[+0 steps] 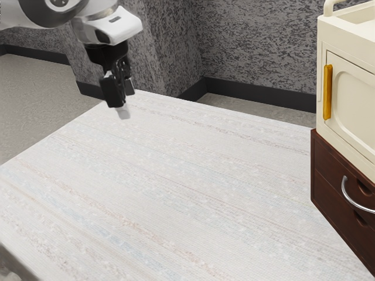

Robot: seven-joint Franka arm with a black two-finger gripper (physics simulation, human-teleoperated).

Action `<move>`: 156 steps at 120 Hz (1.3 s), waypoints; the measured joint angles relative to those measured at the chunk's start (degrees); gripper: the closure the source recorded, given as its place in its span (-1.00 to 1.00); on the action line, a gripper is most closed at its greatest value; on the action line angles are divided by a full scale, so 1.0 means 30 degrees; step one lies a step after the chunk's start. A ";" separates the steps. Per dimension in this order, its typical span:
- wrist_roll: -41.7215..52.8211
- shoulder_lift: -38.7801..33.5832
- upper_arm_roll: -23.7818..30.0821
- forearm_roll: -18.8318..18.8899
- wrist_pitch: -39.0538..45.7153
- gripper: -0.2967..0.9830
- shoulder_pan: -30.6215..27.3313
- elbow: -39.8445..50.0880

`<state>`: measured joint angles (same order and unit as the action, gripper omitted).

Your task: Pull the drawer handle with one arm to open the drawer

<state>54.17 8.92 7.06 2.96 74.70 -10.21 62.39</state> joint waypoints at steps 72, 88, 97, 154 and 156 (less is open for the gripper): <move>0.3607 -0.2210 0.0360 -0.1151 0.1083 -0.53 0.0120 0.5204; 0.7438 -0.2192 0.1771 -0.1329 0.2258 -0.53 -0.0789 0.5940; 0.9774 -0.2209 0.2185 -0.2259 0.3141 -0.53 -0.0567 0.6517; 1.9137 -0.1854 0.2281 -0.5008 0.9509 -0.41 0.2730 0.8210; 1.9278 -0.1788 0.2279 -0.5045 0.9732 -0.38 0.2817 0.8242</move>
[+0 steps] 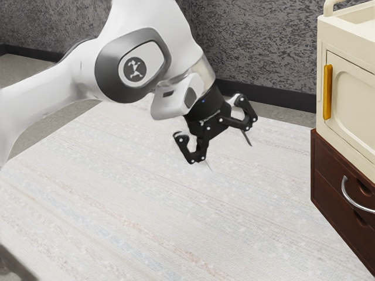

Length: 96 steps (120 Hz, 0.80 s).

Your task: Pull the drawer handle with one arm to open the drawer

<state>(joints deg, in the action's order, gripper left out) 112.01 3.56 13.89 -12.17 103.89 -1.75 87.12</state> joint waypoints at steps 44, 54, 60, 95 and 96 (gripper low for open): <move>0.1811 0.1648 -0.0015 -0.1221 0.4261 -0.01 0.2264 0.0155; 0.1954 0.1792 -0.0051 -0.1361 0.4920 0.01 0.2598 0.0154; 0.2021 0.1938 -0.0057 -0.1410 0.5276 0.01 0.2808 0.0151; 0.2113 0.2835 -0.0078 -0.1435 0.6690 0.04 0.3683 0.0174; 0.2113 0.2852 -0.0080 -0.1434 0.6714 0.04 0.3709 0.0175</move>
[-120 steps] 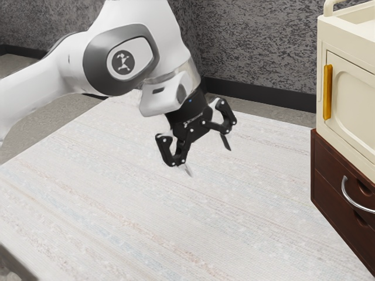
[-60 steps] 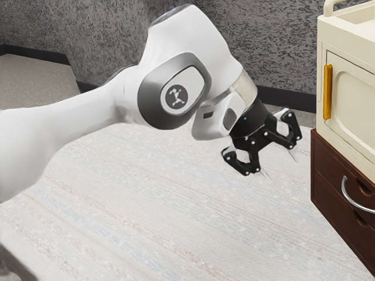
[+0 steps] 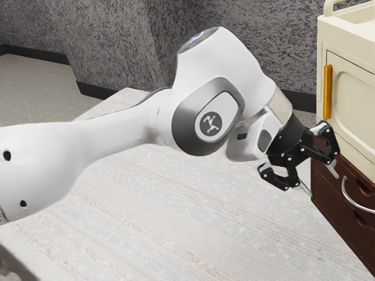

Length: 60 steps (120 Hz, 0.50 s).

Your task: Pull the drawer handle with one arm to open the drawer

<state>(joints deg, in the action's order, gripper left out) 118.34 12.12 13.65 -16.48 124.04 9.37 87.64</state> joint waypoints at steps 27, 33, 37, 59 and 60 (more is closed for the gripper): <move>-0.0005 0.0519 -0.0010 -0.0004 0.0616 0.06 0.0648 -0.0044; -0.0006 0.0632 -0.0010 -0.0008 0.0763 0.08 0.0722 -0.0051; -0.0006 0.0718 -0.0010 -0.0010 0.0860 0.09 0.0749 -0.0053; -0.0012 0.1183 -0.0011 -0.0006 0.1398 0.18 0.0990 -0.0056; -0.0012 0.1205 -0.0011 -0.0005 0.1424 0.18 0.1007 -0.0056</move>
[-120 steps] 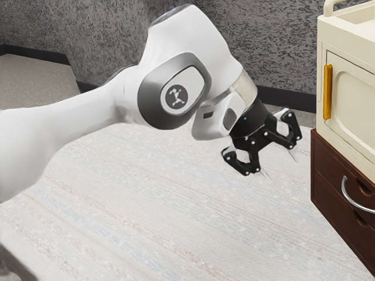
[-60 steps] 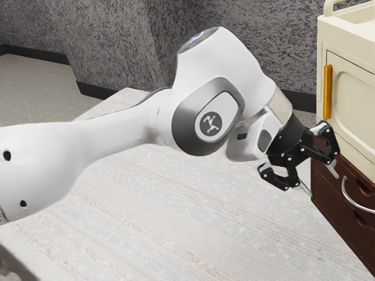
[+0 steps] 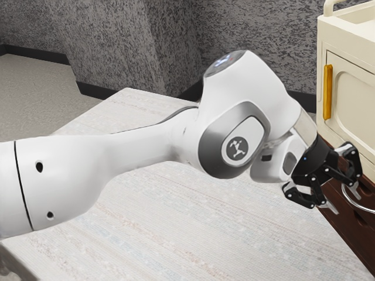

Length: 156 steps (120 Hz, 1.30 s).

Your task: Pull the drawer handle with one arm to open the drawer

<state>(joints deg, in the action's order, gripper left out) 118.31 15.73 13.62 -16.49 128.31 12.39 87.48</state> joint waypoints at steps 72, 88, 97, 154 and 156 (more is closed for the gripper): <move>-0.0019 -0.2825 -0.0869 0.0097 0.0874 0.62 0.0033 0.3861; 0.0034 -0.4193 -0.1292 0.0041 0.1149 0.63 0.0221 0.5558; 0.0045 -0.4916 -0.1473 0.0052 0.1229 0.63 0.0329 0.6306; 0.0253 -0.9088 -0.1782 -0.0235 0.1445 0.68 0.0138 1.0752; 0.0256 -0.9247 -0.1799 -0.0239 0.1439 0.68 0.0133 1.0894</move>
<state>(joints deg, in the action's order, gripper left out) 119.08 -12.01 8.22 -17.21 132.62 12.79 120.16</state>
